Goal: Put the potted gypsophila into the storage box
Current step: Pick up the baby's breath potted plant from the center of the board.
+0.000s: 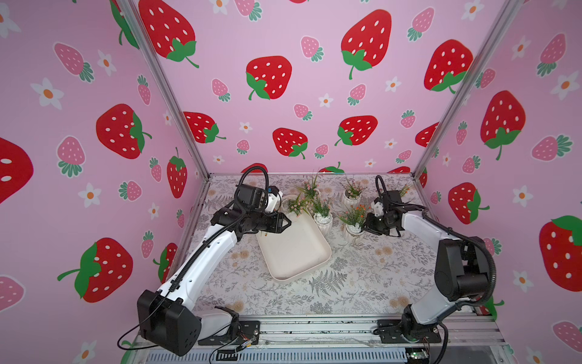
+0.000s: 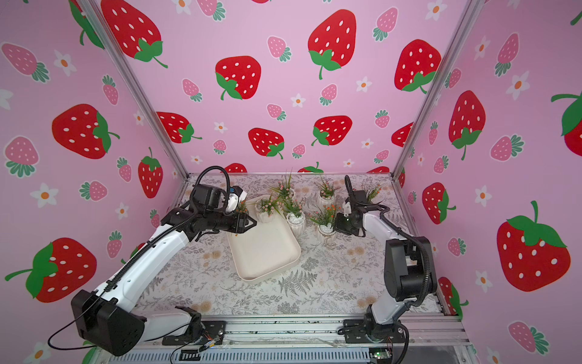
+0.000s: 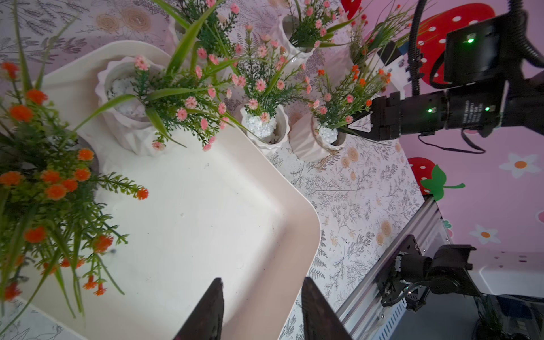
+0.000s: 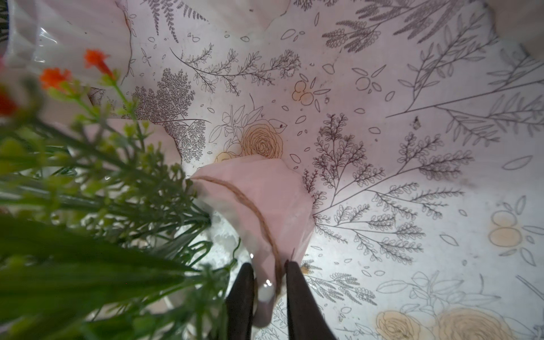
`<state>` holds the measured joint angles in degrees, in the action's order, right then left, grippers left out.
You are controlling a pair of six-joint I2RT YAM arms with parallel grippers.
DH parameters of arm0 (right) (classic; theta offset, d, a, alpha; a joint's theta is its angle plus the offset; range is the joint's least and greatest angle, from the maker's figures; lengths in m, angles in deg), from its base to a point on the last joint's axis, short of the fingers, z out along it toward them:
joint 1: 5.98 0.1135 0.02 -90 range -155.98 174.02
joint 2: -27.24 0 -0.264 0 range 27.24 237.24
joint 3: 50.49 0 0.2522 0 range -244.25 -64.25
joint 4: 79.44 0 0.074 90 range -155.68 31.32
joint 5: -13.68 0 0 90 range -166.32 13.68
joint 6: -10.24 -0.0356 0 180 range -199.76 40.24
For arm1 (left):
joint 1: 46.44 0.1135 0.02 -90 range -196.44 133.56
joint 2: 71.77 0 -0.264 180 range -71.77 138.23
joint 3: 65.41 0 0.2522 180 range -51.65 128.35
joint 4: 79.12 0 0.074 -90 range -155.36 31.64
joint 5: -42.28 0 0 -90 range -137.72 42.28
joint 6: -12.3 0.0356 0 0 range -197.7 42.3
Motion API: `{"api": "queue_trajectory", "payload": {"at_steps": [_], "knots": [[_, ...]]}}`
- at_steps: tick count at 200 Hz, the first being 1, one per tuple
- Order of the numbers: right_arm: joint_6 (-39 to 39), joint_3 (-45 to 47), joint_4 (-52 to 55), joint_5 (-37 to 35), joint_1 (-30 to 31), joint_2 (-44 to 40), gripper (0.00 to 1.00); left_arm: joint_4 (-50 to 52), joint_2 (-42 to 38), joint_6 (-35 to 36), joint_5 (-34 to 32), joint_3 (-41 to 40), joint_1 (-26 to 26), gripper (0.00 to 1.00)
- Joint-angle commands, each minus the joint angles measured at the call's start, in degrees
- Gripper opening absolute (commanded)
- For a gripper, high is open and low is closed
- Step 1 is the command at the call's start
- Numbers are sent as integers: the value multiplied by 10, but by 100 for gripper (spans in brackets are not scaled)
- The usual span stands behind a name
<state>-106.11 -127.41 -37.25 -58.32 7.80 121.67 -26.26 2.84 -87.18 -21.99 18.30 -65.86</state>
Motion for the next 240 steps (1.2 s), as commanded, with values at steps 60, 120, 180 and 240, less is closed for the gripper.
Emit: {"api": "queue_trajectory", "payload": {"at_steps": [60, 120, 180, 240], "knots": [[12, -1, 29, -48, 7, -21, 5, 17, 7, -1, -29, 20, -2, 46], [9, -3, 52, -45, 7, -90, 0, 16, 5, -3, -22, 19, -2, 46], [35, -29, 81, -36, 8, -165, 0, -5, -12, -7, 11, 9, 6, 46], [83, -67, 84, 41, 15, -186, 0, -63, -42, -31, 64, -18, 29, 46]]}}
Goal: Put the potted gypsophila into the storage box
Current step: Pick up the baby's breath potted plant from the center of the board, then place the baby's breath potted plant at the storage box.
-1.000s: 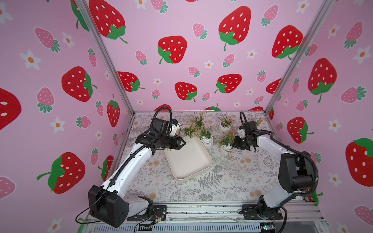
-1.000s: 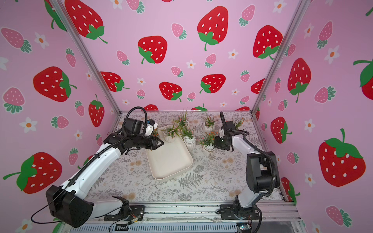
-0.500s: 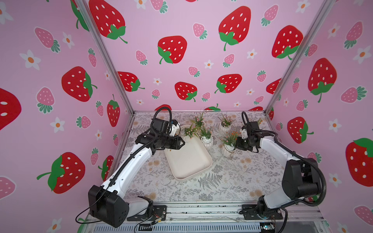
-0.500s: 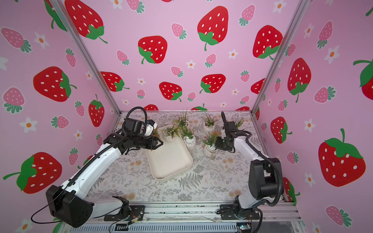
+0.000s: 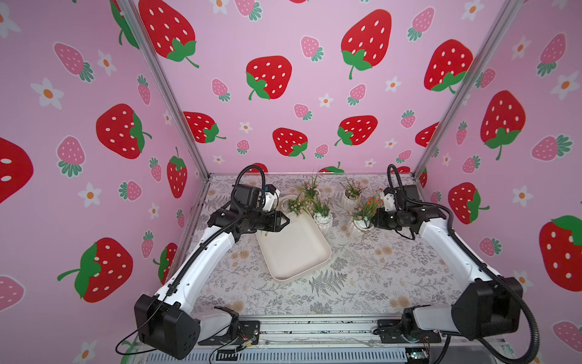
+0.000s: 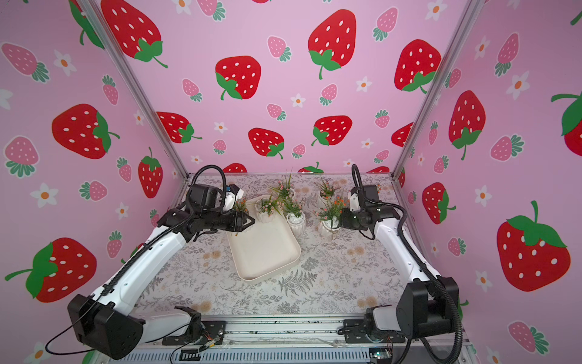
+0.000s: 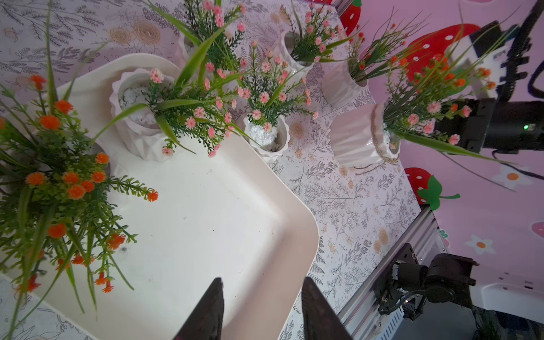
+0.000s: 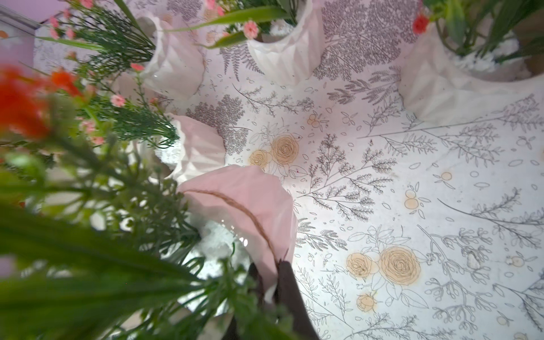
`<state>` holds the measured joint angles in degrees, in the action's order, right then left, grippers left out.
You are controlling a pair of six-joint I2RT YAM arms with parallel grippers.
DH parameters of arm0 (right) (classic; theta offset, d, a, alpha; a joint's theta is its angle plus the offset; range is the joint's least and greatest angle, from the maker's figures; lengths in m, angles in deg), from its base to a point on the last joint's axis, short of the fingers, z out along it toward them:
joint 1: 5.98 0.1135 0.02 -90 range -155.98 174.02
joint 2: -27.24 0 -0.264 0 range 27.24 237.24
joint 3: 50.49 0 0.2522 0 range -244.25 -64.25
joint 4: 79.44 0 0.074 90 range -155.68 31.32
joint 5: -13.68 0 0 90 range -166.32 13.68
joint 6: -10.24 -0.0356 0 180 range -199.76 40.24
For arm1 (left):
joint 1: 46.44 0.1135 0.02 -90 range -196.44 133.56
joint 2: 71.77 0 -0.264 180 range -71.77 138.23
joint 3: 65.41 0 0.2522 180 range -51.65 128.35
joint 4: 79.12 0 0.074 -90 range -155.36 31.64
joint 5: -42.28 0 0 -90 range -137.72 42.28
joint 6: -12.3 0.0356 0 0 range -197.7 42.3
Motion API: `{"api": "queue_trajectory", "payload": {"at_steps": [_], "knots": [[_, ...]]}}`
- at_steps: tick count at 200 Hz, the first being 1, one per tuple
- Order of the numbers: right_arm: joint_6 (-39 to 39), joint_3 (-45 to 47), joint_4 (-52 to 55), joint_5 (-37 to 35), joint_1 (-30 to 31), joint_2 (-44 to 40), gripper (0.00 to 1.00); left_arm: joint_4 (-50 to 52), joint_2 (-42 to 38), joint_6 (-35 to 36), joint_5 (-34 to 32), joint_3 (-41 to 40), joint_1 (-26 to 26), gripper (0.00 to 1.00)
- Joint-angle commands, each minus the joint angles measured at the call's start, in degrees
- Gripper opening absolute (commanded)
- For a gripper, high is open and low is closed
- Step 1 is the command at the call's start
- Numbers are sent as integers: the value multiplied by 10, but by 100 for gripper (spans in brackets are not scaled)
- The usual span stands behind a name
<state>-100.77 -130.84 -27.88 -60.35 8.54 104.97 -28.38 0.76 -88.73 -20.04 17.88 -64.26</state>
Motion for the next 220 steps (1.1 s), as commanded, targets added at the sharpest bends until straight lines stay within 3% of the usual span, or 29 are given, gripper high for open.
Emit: {"api": "queue_trajectory", "payload": {"at_steps": [1, 41, 122, 168, 220], "knots": [[31, -33, -10, 63, 8, -19, 0, -43, -22, -16, 47, -15, 14, 46], [59, -62, -22, 106, 38, -10, 0, -87, -40, -41, 89, -34, 40, 46], [65, -103, -72, 158, 108, 55, 0, -80, -43, -48, 70, -32, 63, 46], [68, -146, -80, 149, 166, 110, 0, -67, -54, -47, 22, -32, 68, 45], [74, -193, -94, 96, 237, 178, 0, -63, -53, -43, 22, -31, 69, 45]]}}
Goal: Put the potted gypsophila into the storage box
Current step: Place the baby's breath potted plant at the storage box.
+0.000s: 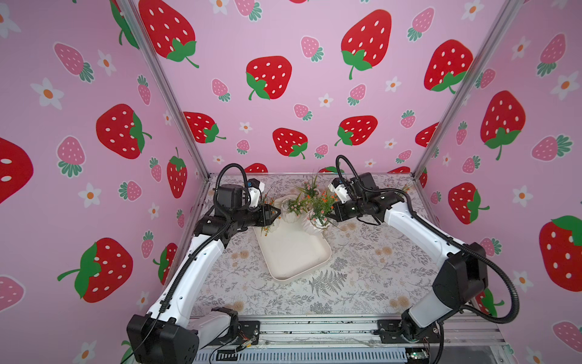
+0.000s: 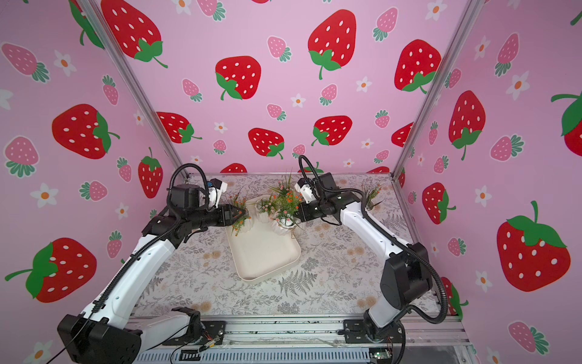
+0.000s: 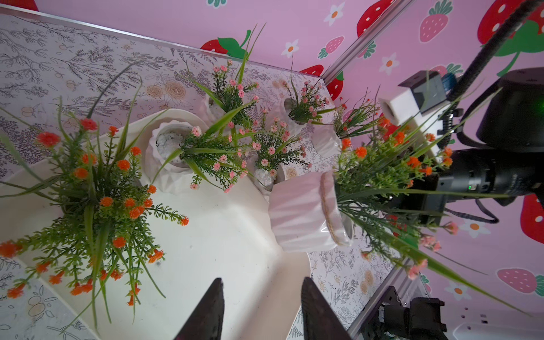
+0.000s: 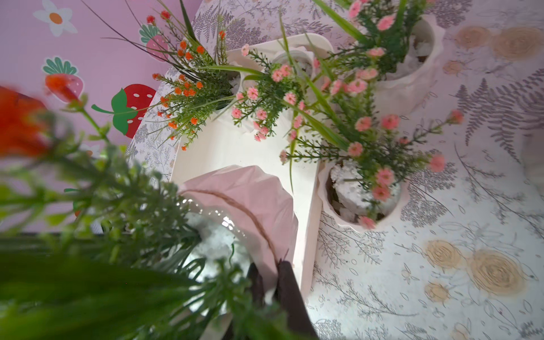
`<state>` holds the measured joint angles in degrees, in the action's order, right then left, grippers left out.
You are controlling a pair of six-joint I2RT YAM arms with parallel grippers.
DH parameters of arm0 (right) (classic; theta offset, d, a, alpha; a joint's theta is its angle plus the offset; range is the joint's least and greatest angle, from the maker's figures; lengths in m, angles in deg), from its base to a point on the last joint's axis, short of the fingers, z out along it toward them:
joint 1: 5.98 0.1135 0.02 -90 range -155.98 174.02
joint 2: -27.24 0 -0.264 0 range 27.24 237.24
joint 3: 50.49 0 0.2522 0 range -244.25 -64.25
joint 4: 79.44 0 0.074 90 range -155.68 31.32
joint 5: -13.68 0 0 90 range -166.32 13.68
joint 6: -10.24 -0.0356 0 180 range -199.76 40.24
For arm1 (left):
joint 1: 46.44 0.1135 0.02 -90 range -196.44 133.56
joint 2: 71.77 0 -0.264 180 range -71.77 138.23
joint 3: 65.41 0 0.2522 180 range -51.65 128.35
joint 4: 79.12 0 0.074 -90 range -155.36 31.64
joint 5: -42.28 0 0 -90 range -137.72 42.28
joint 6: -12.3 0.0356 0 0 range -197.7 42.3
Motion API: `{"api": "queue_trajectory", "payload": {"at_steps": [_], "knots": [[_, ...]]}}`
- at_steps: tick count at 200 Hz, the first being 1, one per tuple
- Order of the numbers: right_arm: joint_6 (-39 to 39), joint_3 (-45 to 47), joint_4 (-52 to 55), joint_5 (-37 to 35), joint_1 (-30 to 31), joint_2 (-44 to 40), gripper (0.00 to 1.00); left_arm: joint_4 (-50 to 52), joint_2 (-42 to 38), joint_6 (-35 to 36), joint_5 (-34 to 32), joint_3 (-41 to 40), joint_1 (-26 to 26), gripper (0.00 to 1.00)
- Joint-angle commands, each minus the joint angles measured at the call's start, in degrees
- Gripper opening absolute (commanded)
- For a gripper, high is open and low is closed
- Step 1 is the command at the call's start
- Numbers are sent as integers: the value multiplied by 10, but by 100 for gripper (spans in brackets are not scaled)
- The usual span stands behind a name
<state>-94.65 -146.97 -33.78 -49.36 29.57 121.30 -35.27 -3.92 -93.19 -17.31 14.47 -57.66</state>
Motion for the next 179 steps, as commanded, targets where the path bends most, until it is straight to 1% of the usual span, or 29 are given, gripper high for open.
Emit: {"api": "queue_trajectory", "payload": {"at_steps": [1, 20, 45, 71, 120, 149, 167, 179], "knots": [[14, -32, -35, -15, 28, 17, 0, 6, -7, 2, -5, 3, 3, 45], [13, -50, -40, -32, 47, 41, 0, 7, -6, 3, 1, 5, 3, 45], [3, -73, -43, -53, 71, 73, 0, 33, 0, 2, -22, 17, 9, 40], [-41, -88, -63, -45, 81, 102, 0, 47, 9, -6, -23, 24, 22, 40], [-77, -140, -31, -130, 114, 155, 0, 64, 28, -38, -34, 31, 56, 40], [-96, -159, -26, -173, 127, 178, 0, 84, 30, -43, -79, 37, 62, 40], [-100, -179, -17, -181, 136, 197, 0, 91, 26, -46, -108, 37, 63, 41], [-103, -188, -15, -183, 141, 209, 0, 93, 27, -48, -112, 37, 65, 41]]}}
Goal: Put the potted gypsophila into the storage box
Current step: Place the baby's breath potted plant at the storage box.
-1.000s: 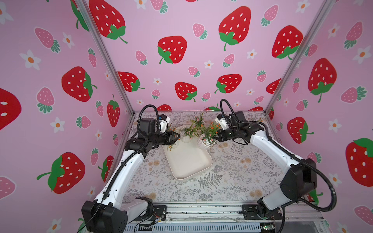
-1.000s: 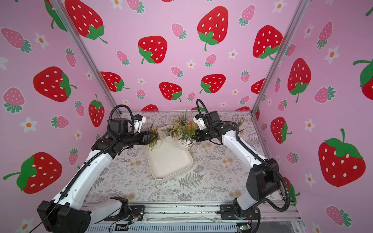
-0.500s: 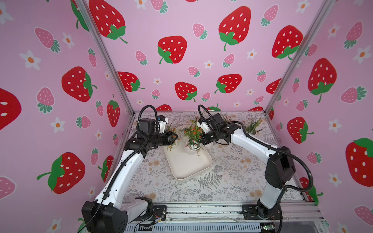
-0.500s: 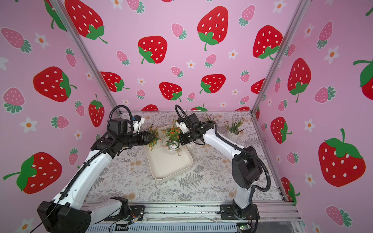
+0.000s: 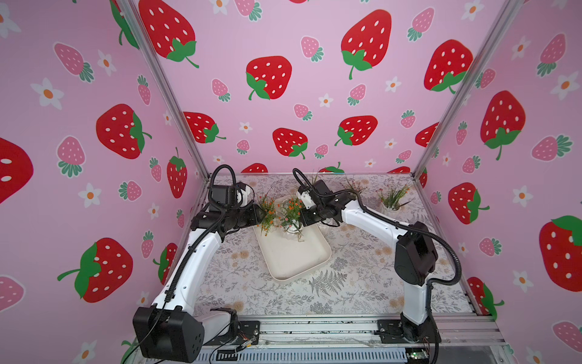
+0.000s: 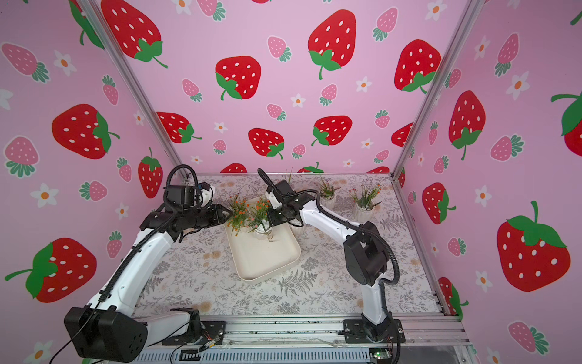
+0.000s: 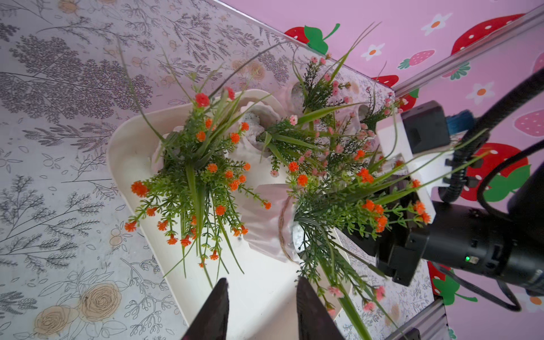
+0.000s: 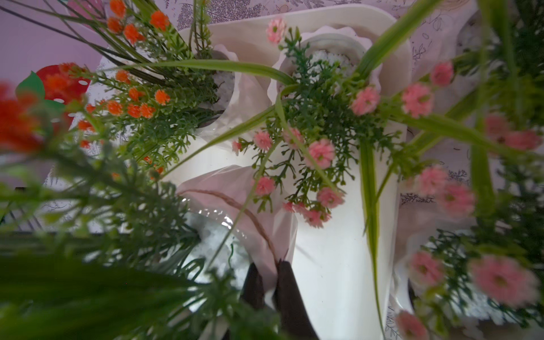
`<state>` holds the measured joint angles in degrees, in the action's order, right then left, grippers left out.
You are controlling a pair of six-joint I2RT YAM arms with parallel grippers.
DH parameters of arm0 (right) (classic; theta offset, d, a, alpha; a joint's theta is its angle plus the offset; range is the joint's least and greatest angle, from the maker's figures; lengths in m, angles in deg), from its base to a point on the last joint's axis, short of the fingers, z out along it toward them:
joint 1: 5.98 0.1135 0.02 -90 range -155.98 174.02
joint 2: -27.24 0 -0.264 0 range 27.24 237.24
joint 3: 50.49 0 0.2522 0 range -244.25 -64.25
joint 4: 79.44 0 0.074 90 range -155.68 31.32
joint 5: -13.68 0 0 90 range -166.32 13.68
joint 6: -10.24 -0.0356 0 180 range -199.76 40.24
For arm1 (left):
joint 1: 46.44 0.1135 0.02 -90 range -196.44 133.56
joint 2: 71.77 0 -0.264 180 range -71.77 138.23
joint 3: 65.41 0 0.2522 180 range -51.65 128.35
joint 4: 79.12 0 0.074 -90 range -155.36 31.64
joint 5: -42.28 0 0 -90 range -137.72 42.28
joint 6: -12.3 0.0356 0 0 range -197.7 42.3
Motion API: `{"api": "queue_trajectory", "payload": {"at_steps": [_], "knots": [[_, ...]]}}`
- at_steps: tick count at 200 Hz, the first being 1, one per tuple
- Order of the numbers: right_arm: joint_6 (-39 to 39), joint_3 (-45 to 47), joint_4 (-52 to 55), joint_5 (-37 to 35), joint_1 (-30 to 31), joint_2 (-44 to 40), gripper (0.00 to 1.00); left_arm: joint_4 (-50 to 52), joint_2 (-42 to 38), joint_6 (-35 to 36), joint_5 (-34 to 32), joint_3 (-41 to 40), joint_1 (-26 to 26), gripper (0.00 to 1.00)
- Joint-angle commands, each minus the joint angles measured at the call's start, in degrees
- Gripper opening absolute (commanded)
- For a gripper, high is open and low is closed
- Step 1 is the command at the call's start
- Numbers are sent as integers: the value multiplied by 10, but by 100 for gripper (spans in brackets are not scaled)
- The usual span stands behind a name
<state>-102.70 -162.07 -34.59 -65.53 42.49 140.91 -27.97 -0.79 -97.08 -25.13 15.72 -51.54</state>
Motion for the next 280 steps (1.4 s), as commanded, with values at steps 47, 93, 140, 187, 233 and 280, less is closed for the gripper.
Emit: {"api": "queue_trajectory", "payload": {"at_steps": [47, 93, 140, 187, 233, 280], "knots": [[-8, -79, -5, -63, 35, 55, 0, 14, 6, -20, 0, 25, 12, 42], [-11, -131, 2, -59, 39, 106, 0, 10, 2, -20, -5, 23, 13, 42], [-19, -178, 16, -48, 42, 143, 0, 8, 1, -23, -4, 21, 20, 42], [-19, -200, 17, -15, 48, 157, 6, 5, -1, -23, -2, 20, 22, 42], [-28, -201, 17, 25, 55, 154, 15, 3, -4, -25, 1, 18, 21, 42], [-42, -196, 15, 58, 58, 155, 23, 3, -7, -27, 2, 18, 22, 42]]}}
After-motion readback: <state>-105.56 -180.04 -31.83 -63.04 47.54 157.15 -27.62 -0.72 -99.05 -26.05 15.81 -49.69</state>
